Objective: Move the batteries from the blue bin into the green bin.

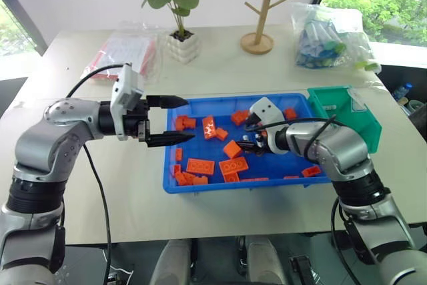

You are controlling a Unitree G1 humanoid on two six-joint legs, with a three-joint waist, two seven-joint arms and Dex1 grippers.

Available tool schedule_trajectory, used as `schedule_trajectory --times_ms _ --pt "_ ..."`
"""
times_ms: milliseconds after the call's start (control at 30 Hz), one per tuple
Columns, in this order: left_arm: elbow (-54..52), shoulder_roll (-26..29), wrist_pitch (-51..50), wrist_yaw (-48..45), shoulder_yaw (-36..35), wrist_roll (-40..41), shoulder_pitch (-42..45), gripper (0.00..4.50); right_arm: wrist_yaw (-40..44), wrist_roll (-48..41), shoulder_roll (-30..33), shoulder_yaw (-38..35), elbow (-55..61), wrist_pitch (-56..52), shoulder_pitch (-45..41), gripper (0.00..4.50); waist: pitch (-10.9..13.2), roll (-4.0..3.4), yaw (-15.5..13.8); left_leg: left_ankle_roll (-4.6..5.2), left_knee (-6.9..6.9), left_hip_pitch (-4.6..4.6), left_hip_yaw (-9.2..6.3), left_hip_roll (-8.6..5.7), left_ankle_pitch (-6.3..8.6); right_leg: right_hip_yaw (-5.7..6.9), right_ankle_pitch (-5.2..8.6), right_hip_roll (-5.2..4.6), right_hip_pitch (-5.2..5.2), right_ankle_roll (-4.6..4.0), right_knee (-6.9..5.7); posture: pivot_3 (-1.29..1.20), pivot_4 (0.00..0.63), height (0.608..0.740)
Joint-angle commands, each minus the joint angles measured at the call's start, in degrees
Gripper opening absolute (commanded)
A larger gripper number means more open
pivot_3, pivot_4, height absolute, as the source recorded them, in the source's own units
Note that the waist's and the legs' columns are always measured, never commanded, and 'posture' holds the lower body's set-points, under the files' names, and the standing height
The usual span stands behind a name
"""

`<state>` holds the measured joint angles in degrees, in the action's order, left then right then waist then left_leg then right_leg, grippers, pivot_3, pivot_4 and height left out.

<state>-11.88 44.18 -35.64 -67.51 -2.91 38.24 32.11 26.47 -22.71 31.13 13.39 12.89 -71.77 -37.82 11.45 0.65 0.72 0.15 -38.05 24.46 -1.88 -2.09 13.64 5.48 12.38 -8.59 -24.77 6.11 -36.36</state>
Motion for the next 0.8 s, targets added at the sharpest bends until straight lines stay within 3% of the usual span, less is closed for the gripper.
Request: schedule_trajectory --times_ms 33,100,200,367,567,700,800 --pt "-0.8 0.4 0.2 -0.2 -0.8 0.6 1.1 4.5 0.7 -0.3 0.3 -0.9 3.0 -0.6 0.1 4.02 0.0 0.0 0.0 0.0 0.0 0.0 0.0 0.0 0.0 0.0 0.0 0.0 0.0 0.0 0.0 0.0 0.15 0.692" --pt "-0.7 0.2 0.3 -0.2 -0.7 0.5 1.2 4.5 0.9 -0.5 0.4 -1.1 3.4 -1.3 0.3 4.02 0.0 0.0 0.0 0.0 0.0 0.0 -0.01 0.0 0.0 0.0 0.0 0.0 0.0 0.0 0.0 0.0 0.15 0.692" --pt "-0.6 0.0 0.5 0.0 -0.6 0.4 1.4 4.5 1.2 -0.9 0.5 -1.5 3.9 -2.4 0.6 2.7 0.0 0.0 0.0 0.0 0.0 0.0 -0.01 0.0 0.0 0.0 0.0 0.0 0.0 0.0 0.0 0.0 0.15 0.692" --pt "-0.7 -0.1 0.6 0.0 -0.6 0.4 1.3 4.5 1.1 -0.6 0.4 -1.9 3.6 -3.5 1.3 0.1 0.0 0.0 0.0 0.0 0.0 0.0 -0.01 0.0 0.0 0.0 0.0 0.0 0.0 0.0 0.0 0.0 0.15 0.692" --pt "-0.4 -0.1 0.8 -0.3 -0.5 0.2 1.5 4.5 0.6 -1.0 -0.4 -3.4 3.1 -4.4 0.5 0.07 0.0 0.0 -0.1 0.0 0.0 0.0 -0.01 0.0 0.0 0.0 0.0 0.0 0.01 0.0 0.0 0.0 0.15 0.692" --pt "-0.1 -0.1 0.9 -0.7 -0.2 0.2 1.5 4.5 0.9 -3.0 0.0 -10.0 3.1 -9.0 -4.7 0.07 0.0 0.0 -0.1 0.0 -0.01 0.0 -0.01 0.0 0.0 0.0 0.0 -0.01 0.0 0.0 0.0 0.0 0.15 0.692" --pt "0.1 -0.2 1.1 -1.2 0.1 -0.1 1.5 4.5 2.0 -3.3 4.4 -15.7 1.3 -10.3 -8.9 0.07 0.0 0.0 -0.1 0.0 -0.02 0.0 -0.01 0.0 0.0 0.0 -0.01 -0.01 0.0 0.0 0.0 0.0 0.15 0.692"
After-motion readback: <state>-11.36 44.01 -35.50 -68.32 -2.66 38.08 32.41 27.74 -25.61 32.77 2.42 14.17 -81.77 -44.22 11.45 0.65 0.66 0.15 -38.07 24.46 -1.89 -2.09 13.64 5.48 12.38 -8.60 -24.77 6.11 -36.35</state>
